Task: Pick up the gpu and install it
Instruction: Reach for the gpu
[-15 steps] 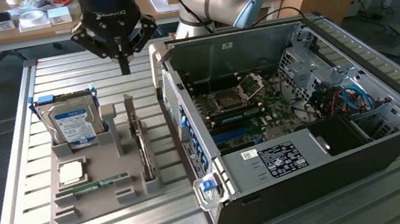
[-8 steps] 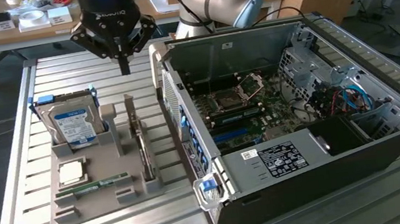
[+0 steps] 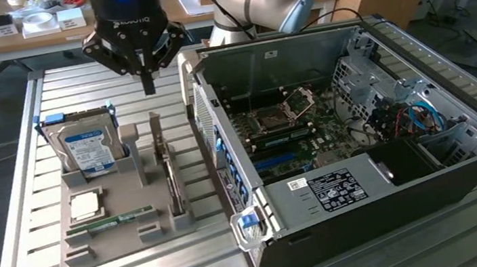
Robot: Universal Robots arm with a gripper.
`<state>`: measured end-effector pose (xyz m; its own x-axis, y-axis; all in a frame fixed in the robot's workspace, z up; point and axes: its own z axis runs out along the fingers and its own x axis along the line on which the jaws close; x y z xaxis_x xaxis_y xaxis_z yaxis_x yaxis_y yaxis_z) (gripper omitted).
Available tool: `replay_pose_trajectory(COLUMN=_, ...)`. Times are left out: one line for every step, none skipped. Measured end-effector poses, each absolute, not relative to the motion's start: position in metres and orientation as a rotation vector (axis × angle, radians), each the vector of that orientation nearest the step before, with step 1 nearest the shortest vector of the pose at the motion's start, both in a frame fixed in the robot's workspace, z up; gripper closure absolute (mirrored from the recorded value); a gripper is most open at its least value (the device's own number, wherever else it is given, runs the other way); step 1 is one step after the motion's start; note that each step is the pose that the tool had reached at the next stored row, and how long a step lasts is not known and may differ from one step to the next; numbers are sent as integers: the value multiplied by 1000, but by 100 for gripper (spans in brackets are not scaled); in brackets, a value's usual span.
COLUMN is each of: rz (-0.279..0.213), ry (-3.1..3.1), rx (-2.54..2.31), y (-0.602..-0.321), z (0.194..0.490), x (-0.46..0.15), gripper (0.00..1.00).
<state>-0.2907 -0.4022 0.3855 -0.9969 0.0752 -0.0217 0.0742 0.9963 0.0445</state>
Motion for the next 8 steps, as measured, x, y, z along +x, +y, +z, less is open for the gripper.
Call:
replay_pose_trajectory(rz=68, ry=3115, rx=117, y=-404, z=385, x=-291, gripper=89)
replay_pose_trajectory(rz=68, ry=3115, rx=117, y=-407, z=385, x=-291, gripper=89)
replay_pose_trajectory(rz=68, ry=3115, rx=117, y=-409, z=385, x=-291, gripper=89)
replay_pose_trajectory(rz=68, ry=3115, rx=117, y=-411, z=385, x=-292, gripper=89)
replay_pose_trajectory(rz=68, ry=3115, rx=117, y=-414, z=385, x=-292, gripper=89)
replay_pose_trajectory(rz=68, ry=3116, rx=117, y=-416, z=385, x=-292, gripper=89)
replay_pose_trajectory(rz=68, ry=3115, rx=117, y=-422, z=385, x=-292, gripper=89)
replay_pose_trajectory(rz=68, ry=3115, rx=117, y=-424, z=385, x=-293, gripper=89)
